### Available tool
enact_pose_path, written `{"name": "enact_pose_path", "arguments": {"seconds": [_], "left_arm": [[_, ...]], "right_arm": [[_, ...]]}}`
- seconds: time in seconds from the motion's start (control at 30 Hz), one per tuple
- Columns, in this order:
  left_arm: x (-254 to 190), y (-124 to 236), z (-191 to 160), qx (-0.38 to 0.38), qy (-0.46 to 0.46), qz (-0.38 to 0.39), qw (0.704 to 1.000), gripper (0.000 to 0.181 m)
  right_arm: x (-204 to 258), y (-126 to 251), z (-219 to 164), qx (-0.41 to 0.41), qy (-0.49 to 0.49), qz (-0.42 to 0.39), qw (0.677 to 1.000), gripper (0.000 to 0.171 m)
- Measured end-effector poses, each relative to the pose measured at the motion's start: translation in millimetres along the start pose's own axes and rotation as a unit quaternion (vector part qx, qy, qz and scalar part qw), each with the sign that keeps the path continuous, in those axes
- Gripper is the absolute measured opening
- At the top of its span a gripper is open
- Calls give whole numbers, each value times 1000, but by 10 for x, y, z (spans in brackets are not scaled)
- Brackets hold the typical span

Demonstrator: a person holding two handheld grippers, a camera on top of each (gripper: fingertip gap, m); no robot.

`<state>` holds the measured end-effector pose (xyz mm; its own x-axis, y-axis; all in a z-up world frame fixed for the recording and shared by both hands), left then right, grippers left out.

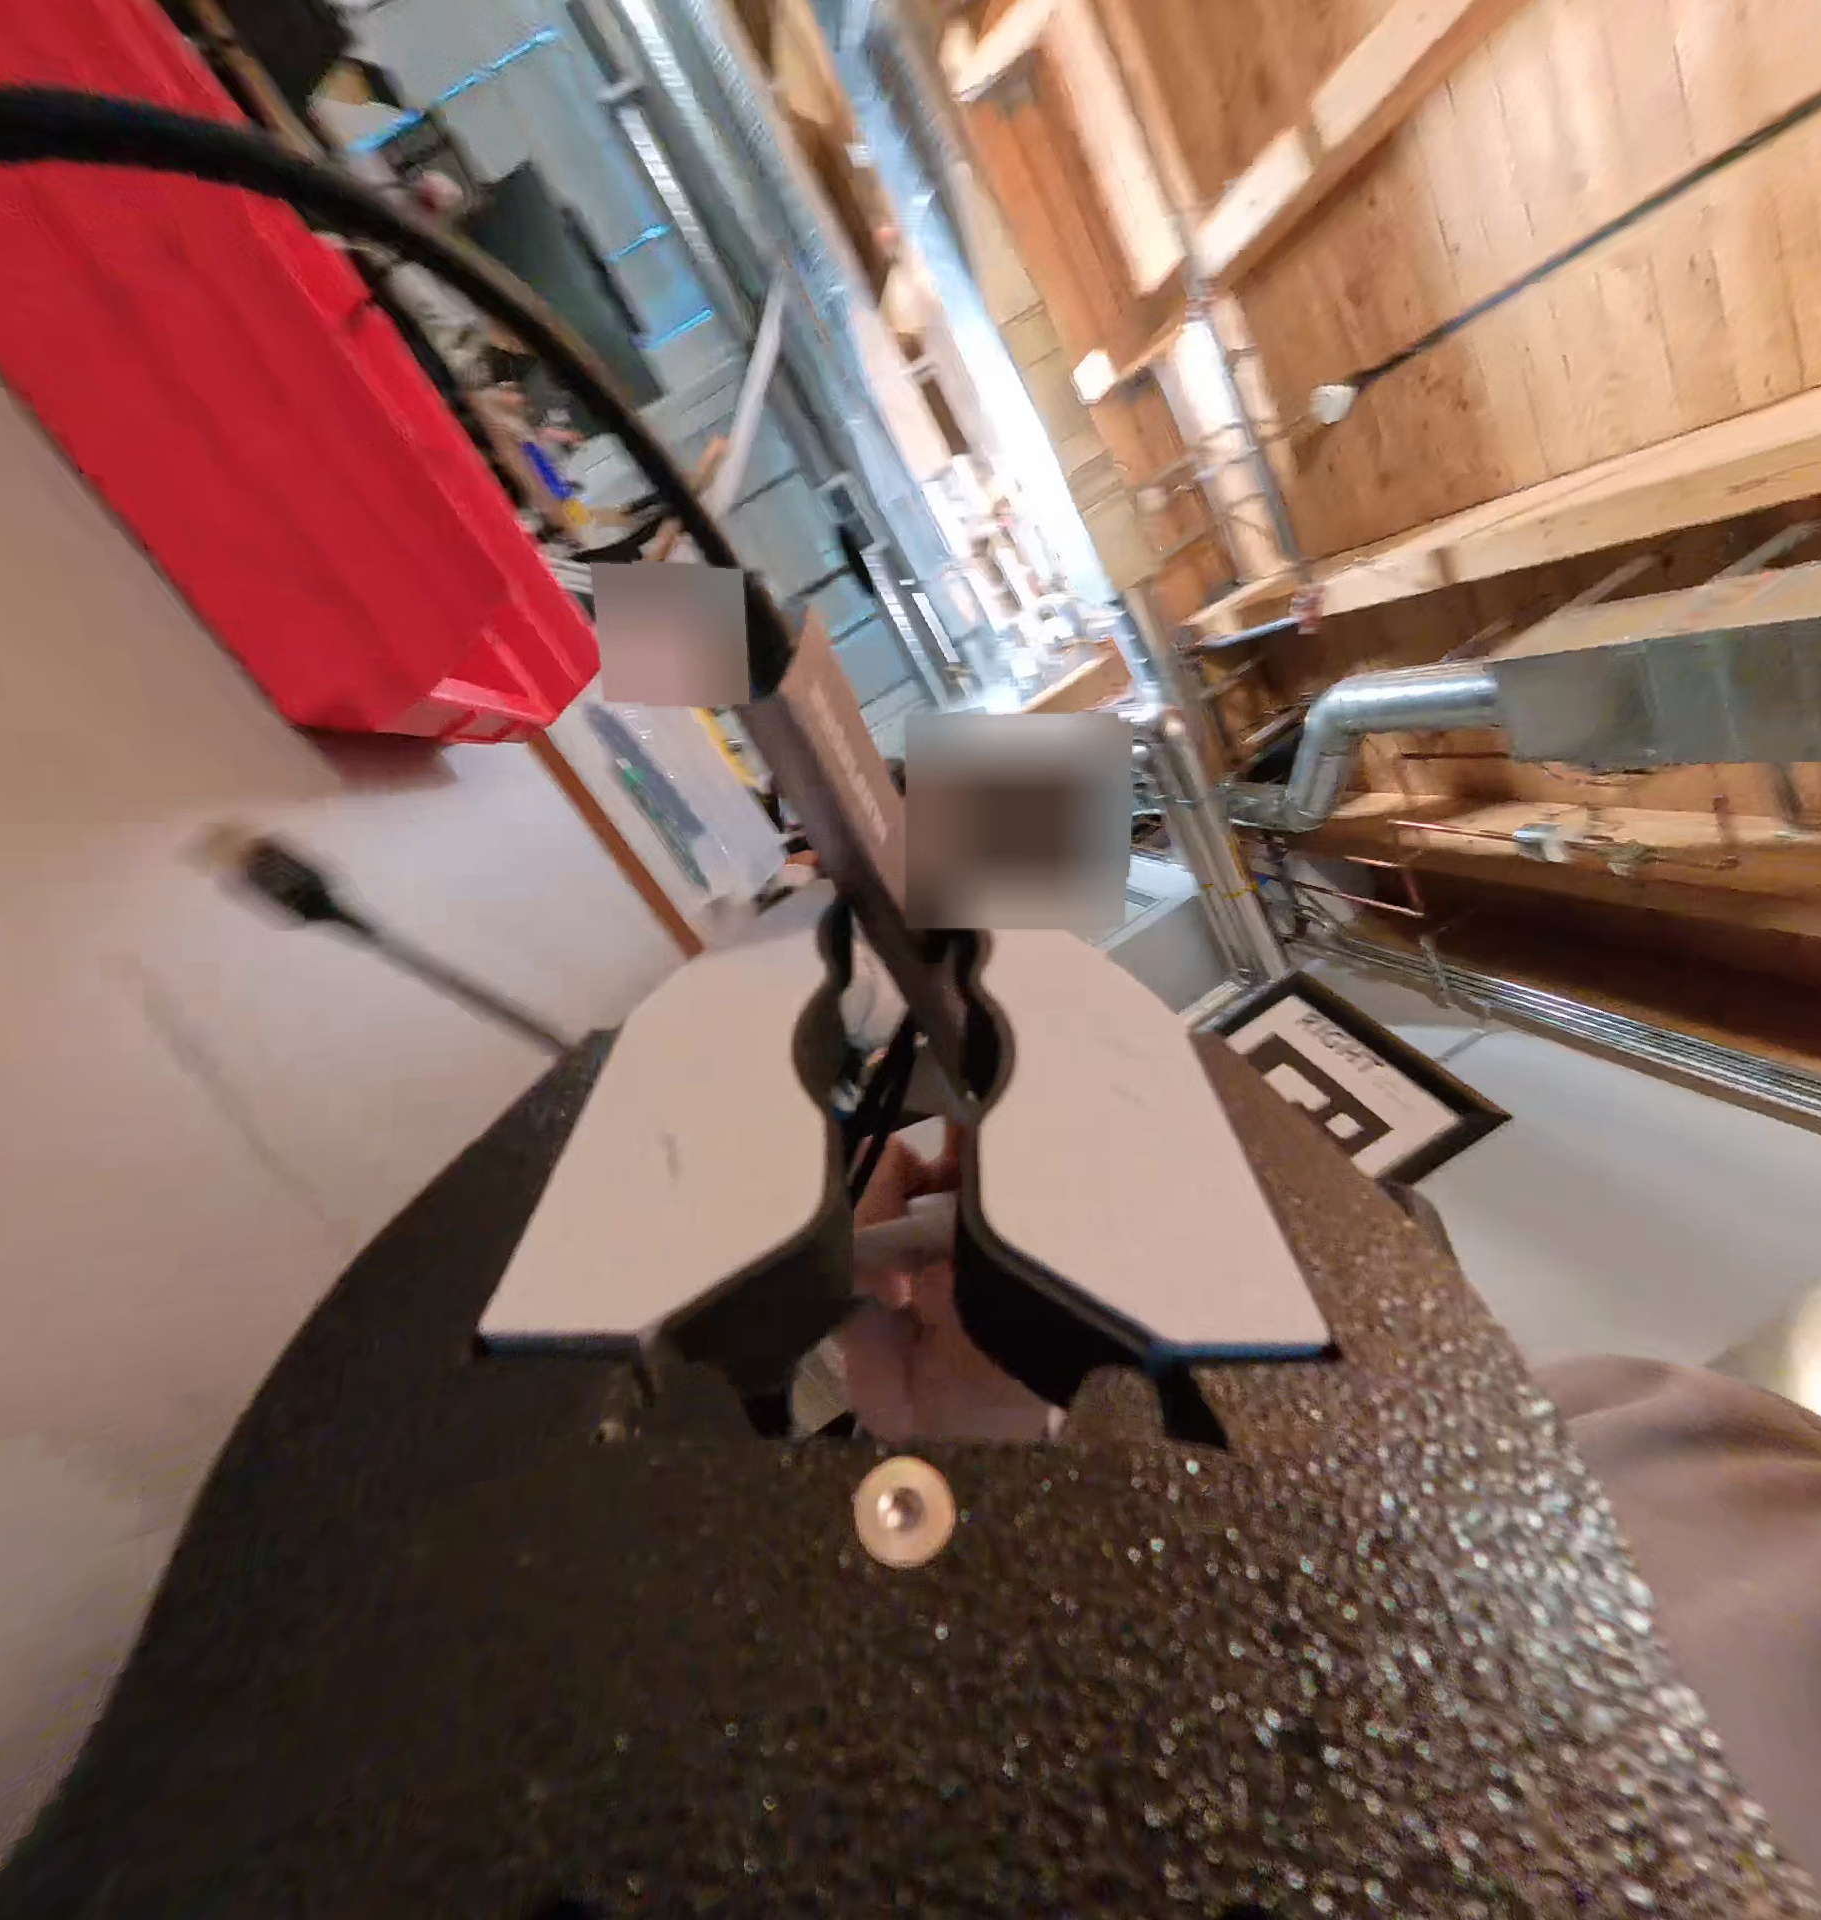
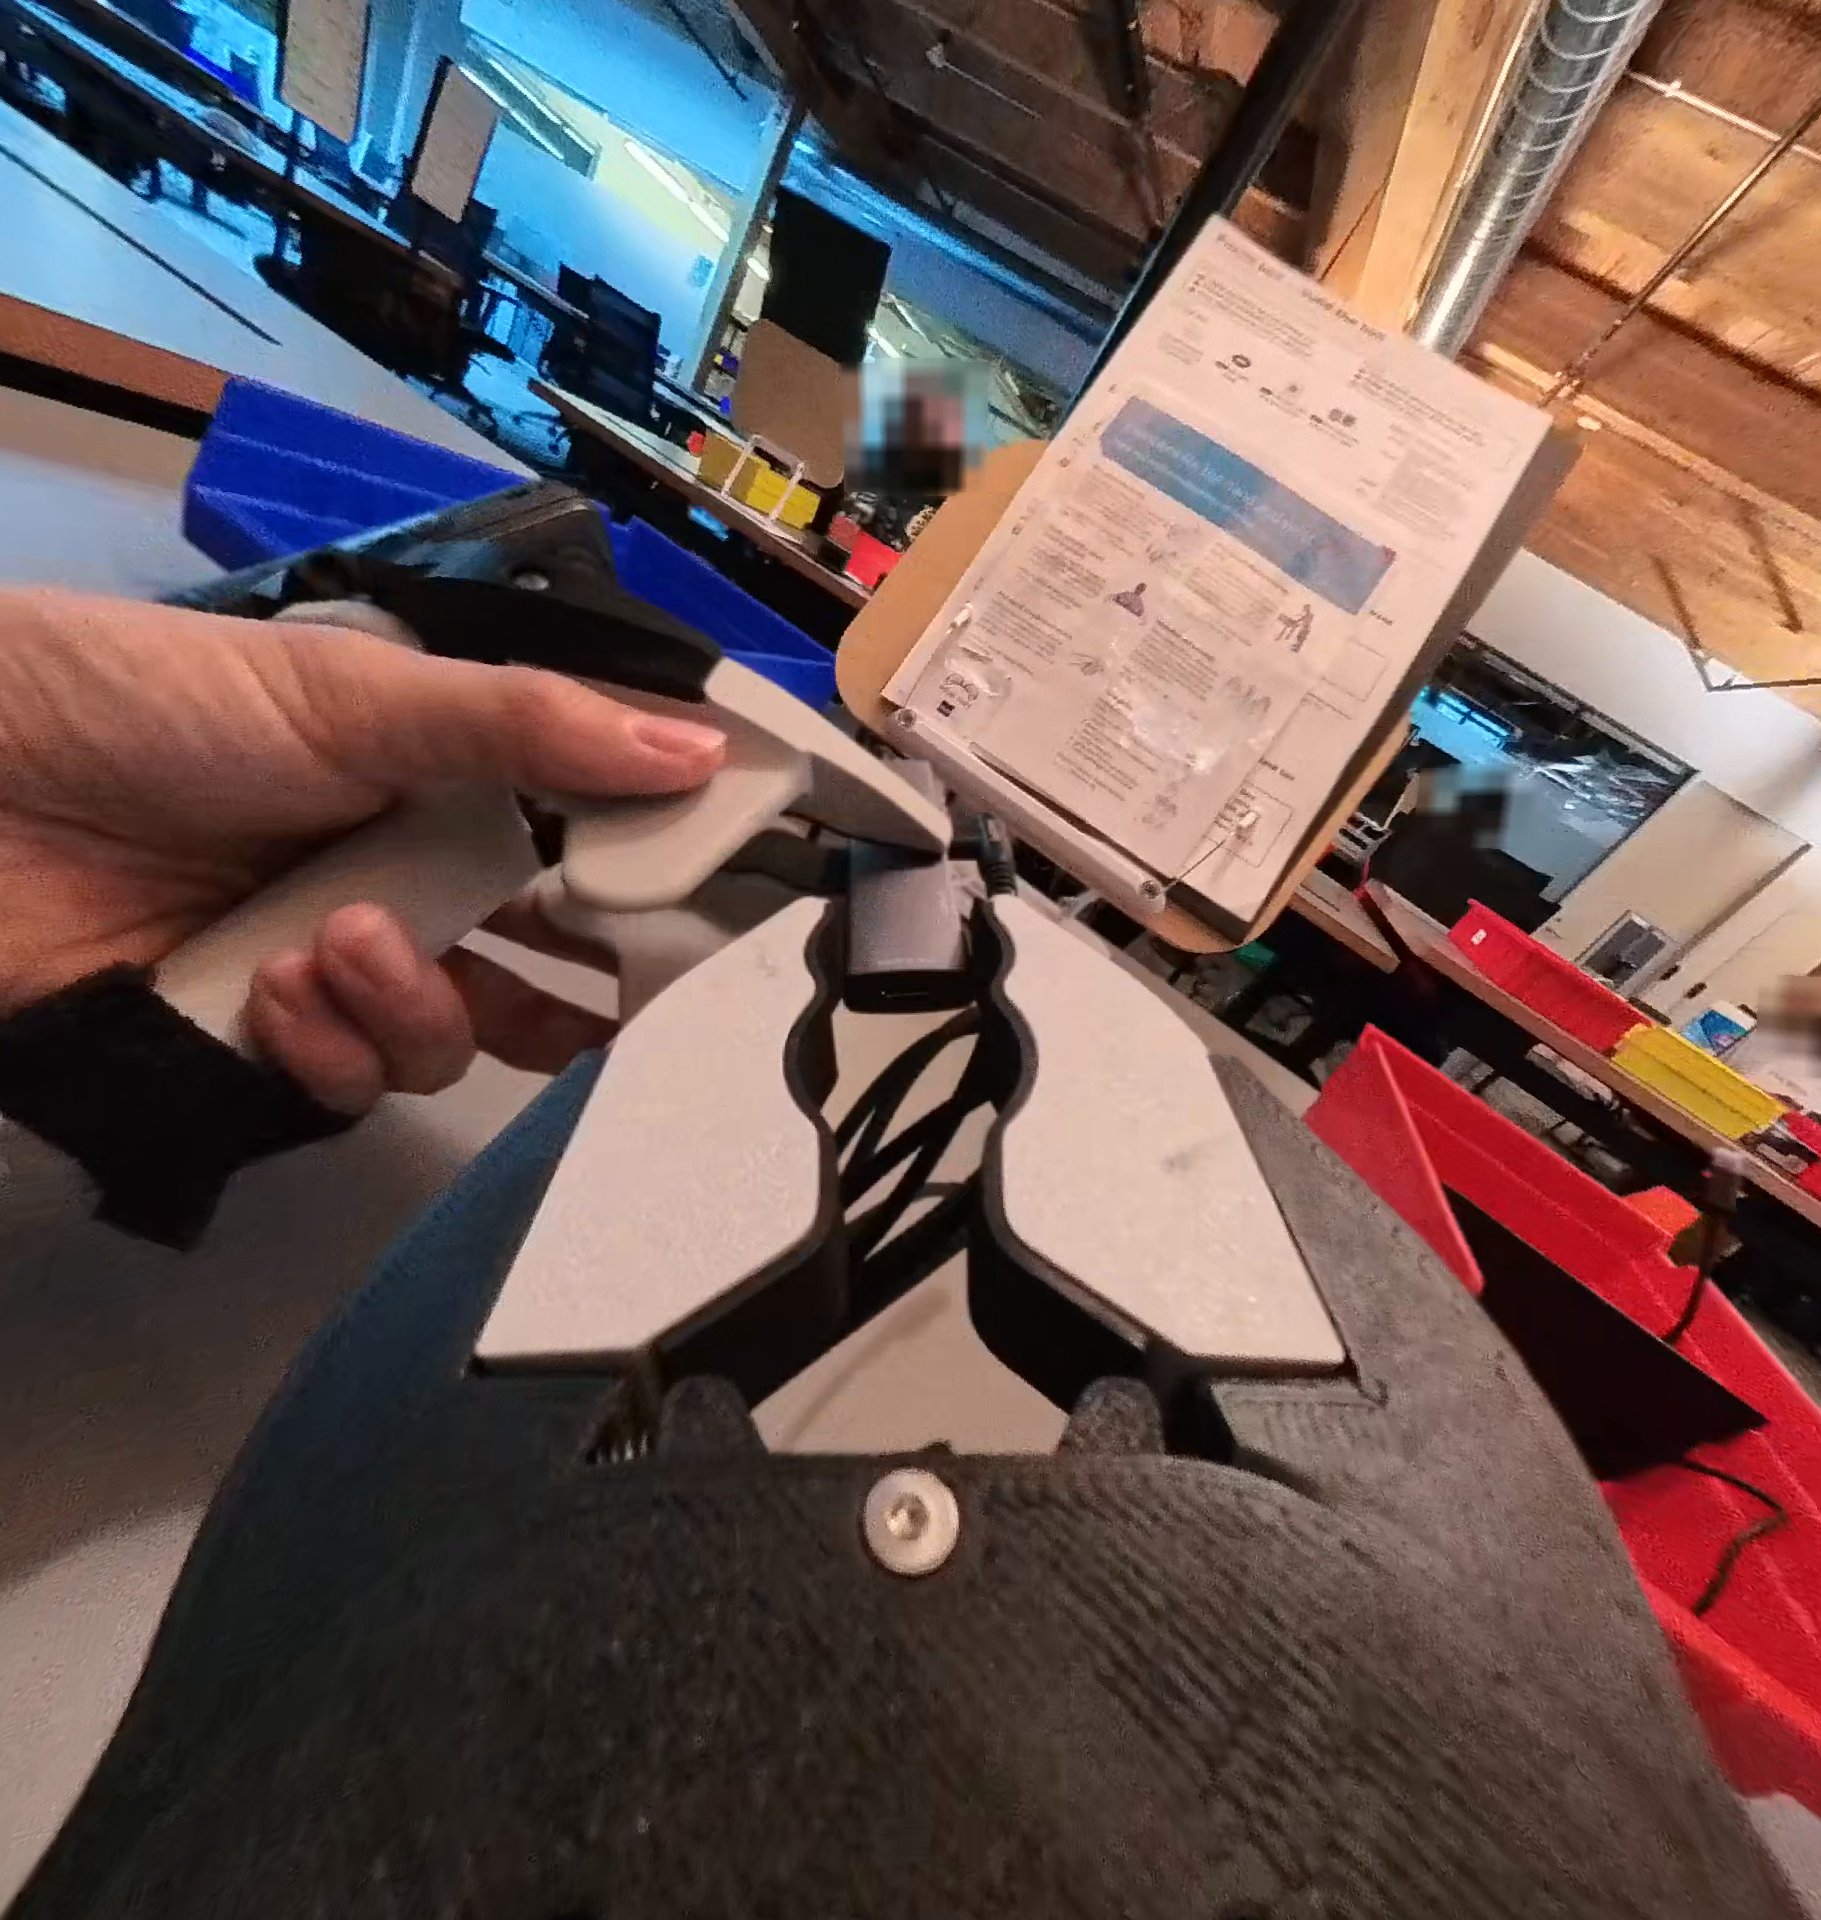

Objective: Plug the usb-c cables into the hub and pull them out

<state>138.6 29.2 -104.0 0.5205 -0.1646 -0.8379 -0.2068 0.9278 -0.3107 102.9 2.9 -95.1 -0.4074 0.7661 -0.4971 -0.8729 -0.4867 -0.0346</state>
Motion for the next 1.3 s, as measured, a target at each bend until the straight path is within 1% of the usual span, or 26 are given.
{"name": "enact_pose_path", "arguments": {"seconds": [0.1, 0.17, 0.2, 0.23, 0.27, 0.3, 0.33, 0.37, 0.43, 0.47, 0.5, 0.53, 0.6, 0.63, 0.67, 0.73, 0.77, 0.8, 0.83, 0.9, 0.93, 0.97, 1.0, 1.1, 1.17, 1.3], "left_arm": [[-32, 24, -8, 6, -1, -29, 1000, 9], [-20, 57, -20, 29, -22, -23, 999, 8], [6, 77, -36, 50, -39, -3, 998, 8], [18, 98, -67, 79, -66, 13, 995, 8], [11, 115, -112, 112, -95, 26, 989, 8], [-5, 127, -170, 150, -121, 35, 981, 8], [-25, 135, -233, 187, -145, 44, 971, 8], [-46, 136, -298, 219, -166, 49, 960, 8], [-99, 121, -430, 269, -193, 45, 943, 8], [-123, 110, -491, 287, -200, 38, 936, 8], [-139, 102, -550, 304, -204, 32, 930, 8], [-143, 96, -601, 318, -210, 28, 924, 9], [-109, 96, -665, 339, -225, 39, 913, 8], [-77, 105, -661, 341, -238, 50, 908, 8], [-37, 107, -621, 332, -256, 65, 906, 8], [24, 75, -450, 277, -312, 101, 903, 11], [43, 52, -334, 237, -342, 127, 901, 14], [38, 33, -230, 195, -377, 145, 893, 15], [11, 23, -156, 159, -422, 156, 879, 16], [-27, 32, -72, 108, -526, 179, 825, 19], [-25, 40, -57, 97, -570, 189, 794, 22], [-16, 42, -55, 92, -600, 195, 770, 29], [-5, 41, -64, 89, -616, 197, 757, 34], [-4, 34, -87, 66, -636, 184, 746, 36], [0, 38, -74, 43, -640, 183, 745, 36], [-25, 29, -85, 25, -647, 175, 742, 35]], "right_arm": [[48, 0, -68, 17, 11, 10, 1000, 23], [88, 0, -110, 37, 23, 67, 997, 24], [50, 30, -64, 34, 6, 95, 995, 24], [-69, 61, 14, 28, -32, 105, 994, 30], [-217, 87, 106, 16, -75, 115, 990, 33], [-320, 101, 179, 9, -115, 147, 982, 33], [-358, 93, 210, 17, -150, 200, 968, 37], [-335, 80, 215, 34, -184, 265, 946, 43], [-199, 54, 177, 85, -242, 388, 885, 51], [-158, 1, 142, 103, -258, 413, 867, 51], [-128, -70, 94, 117, -265, 417, 861, 53], [-70, -107, 73, 122, -266, 432, 853, 47], [82, -67, 107, 112, -262, 486, 826, 15], [119, -74, 106, 115, -261, 492, 823, 13], [117, -102, 96, 118, -264, 486, 824, 12], [4, -217, 93, 105, -301, 445, 837, 10], [-117, -301, 84, 91, -338, 407, 844, 10], [-243, -367, 71, 77, -389, 373, 839, 10], [-366, -415, 62, 57, -449, 343, 823, 9], [-583, -451, 30, 6, -561, 297, 773, 9], [-653, -450, -14, -10, -605, 279, 746, 9], [-715, -448, -68, -26, -643, 258, 720, 9], [-760, -438, -116, -44, -678, 246, 691, 9], [-843, -422, -272, -83, -763, 221, 602, 9], [-822, -411, -325, -94, -792, 225, 559, 9], [-683, -398, -353, -91, -808, 231, 535, 9]]}}
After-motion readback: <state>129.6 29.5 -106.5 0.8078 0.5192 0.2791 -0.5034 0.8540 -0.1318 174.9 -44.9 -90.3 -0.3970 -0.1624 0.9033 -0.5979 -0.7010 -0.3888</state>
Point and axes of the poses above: each gripper's, where its closed fingertips meet, y back along the fingers, z out of its top, x = y × z across the jaws, the point moved 2 cm from there along y, back along the fingers, and after that the axes turned 2 degrees about x, right-handed, at the moved point
